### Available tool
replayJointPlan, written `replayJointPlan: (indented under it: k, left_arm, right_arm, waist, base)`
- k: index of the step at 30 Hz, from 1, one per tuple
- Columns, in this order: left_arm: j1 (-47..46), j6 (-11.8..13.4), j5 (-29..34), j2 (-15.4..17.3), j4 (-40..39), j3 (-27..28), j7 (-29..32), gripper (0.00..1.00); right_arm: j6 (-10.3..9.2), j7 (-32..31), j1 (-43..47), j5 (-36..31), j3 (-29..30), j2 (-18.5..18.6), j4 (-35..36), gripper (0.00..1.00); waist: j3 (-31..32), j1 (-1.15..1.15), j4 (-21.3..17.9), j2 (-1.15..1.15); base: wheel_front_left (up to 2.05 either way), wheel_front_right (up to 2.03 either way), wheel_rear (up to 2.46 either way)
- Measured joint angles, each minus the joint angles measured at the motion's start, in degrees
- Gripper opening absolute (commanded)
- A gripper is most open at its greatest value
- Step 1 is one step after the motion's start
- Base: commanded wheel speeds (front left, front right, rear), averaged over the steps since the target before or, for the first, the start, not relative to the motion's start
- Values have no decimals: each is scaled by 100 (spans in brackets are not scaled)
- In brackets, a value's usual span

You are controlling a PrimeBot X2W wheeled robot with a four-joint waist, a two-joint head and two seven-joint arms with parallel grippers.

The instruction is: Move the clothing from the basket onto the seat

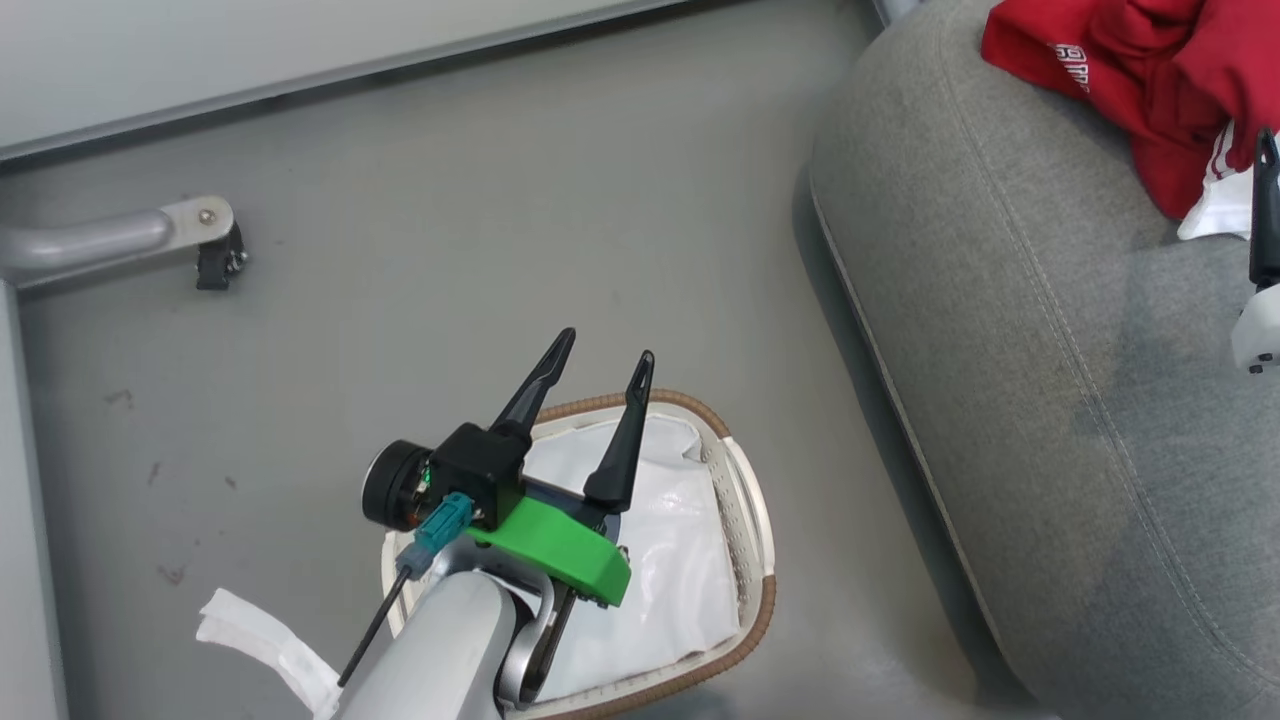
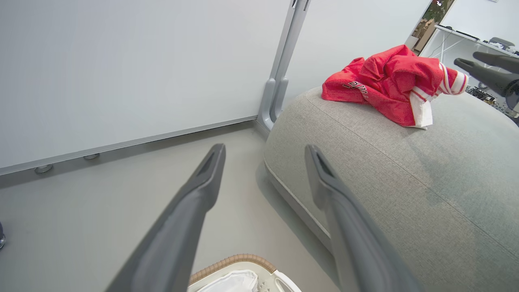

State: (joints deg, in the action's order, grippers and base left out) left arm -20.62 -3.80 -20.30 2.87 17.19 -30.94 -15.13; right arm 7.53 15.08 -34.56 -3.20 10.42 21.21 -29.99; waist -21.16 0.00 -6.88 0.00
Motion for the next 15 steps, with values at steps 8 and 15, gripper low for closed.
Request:
replayJointPlan:
  k: [8, 15]
  left_arm:
    - [422, 308, -419, -3, 146, 456, 0, 100]
    - [927, 467, -377, -5, 113, 1167, 1, 100]
  right_arm:
    - [-1, 0, 420, 310, -315, -335, -27, 100]
    - [-1, 0, 959, 568, -594, -758, 163, 100]
  waist:
    - [753, 0, 228, 0]
    - [1261, 0, 567, 0]
  base:
    - [0, 0, 0]
    - [0, 0, 0]
